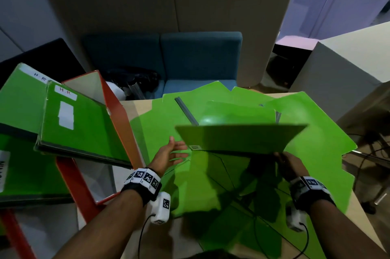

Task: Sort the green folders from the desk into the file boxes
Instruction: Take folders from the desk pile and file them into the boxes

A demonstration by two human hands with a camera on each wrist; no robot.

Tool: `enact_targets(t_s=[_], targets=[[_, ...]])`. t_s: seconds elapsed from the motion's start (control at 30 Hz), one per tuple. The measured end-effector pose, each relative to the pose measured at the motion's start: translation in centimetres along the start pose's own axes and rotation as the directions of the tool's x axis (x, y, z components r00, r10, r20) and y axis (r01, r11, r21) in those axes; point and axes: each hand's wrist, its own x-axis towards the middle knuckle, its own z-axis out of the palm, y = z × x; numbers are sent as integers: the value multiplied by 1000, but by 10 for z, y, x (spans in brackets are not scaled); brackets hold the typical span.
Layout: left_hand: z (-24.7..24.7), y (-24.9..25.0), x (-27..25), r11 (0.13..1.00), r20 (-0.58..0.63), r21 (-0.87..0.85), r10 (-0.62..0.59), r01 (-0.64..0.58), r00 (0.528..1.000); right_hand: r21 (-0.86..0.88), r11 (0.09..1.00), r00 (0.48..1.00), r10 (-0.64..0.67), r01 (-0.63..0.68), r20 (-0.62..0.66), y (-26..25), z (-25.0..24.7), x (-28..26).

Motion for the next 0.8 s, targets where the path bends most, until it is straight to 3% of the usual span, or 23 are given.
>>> enact_targets(t_s=[0.23, 0.5, 0.6, 0.8], targets=[[13, 6, 5, 973, 70, 201, 104, -116, 992, -58, 998, 1000, -17, 17, -2, 0, -3, 6], [18, -15, 27, 888, -31, 459, 58, -37, 998, -31, 998, 999, 49, -50, -23, 4, -10, 8], [20, -18, 28, 885, -59, 465, 50, -17, 997, 1, 998, 998, 69, -69, -12, 6, -10, 8], [24, -10, 33, 905, -149, 417, 161, -85, 976, -1, 999, 998, 40, -41, -56, 6, -9, 12]])
